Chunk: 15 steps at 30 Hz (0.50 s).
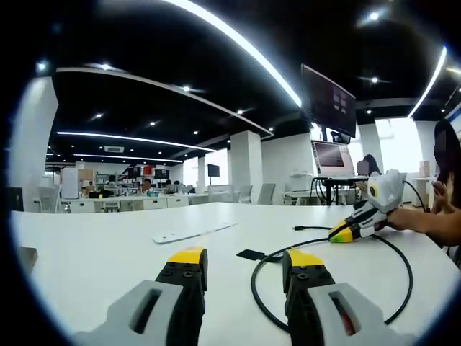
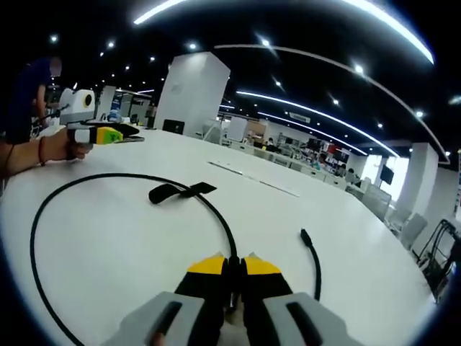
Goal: Find the charging cable on the desk, coil it up and secure with Velcro.
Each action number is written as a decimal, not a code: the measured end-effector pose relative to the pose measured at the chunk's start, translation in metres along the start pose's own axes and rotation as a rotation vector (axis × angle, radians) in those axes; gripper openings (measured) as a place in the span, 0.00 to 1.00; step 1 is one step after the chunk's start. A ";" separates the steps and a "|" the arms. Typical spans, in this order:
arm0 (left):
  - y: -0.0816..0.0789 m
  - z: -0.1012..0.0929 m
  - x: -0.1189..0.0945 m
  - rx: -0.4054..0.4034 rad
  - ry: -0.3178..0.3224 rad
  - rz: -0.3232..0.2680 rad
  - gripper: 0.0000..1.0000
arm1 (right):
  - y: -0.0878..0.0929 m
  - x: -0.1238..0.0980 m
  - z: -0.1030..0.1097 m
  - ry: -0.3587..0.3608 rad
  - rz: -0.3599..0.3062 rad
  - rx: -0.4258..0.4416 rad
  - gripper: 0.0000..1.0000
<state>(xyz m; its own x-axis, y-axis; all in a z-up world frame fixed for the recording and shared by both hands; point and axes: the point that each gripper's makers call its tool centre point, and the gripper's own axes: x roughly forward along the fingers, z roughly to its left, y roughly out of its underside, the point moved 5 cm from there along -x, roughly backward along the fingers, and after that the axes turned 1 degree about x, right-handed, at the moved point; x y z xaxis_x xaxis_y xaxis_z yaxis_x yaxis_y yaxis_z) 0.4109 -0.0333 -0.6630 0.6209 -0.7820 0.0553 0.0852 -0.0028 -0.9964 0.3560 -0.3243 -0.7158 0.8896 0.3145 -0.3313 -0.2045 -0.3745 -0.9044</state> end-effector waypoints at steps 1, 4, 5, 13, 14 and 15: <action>0.000 0.000 0.000 0.000 0.000 0.000 0.42 | 0.000 0.000 0.000 0.000 -0.001 -0.003 0.09; 0.000 0.000 -0.001 0.000 -0.002 -0.001 0.42 | 0.001 -0.001 0.000 -0.002 -0.003 -0.006 0.09; 0.000 0.000 -0.001 0.000 -0.002 -0.001 0.42 | 0.001 -0.001 0.000 -0.001 -0.003 -0.009 0.09; -0.001 -0.001 -0.001 0.000 -0.001 -0.002 0.42 | 0.002 -0.002 0.000 -0.001 -0.004 -0.011 0.09; -0.001 -0.001 -0.001 0.001 -0.002 -0.003 0.42 | 0.002 -0.002 0.000 -0.001 -0.003 -0.011 0.09; -0.001 -0.001 -0.001 0.001 -0.002 -0.003 0.42 | 0.002 -0.002 0.000 -0.001 -0.004 -0.011 0.09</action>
<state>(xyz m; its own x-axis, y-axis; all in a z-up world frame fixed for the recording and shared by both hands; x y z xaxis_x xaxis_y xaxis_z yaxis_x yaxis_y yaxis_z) 0.4099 -0.0330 -0.6624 0.6223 -0.7806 0.0585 0.0880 -0.0045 -0.9961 0.3540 -0.3255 -0.7175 0.8898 0.3168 -0.3285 -0.1969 -0.3828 -0.9026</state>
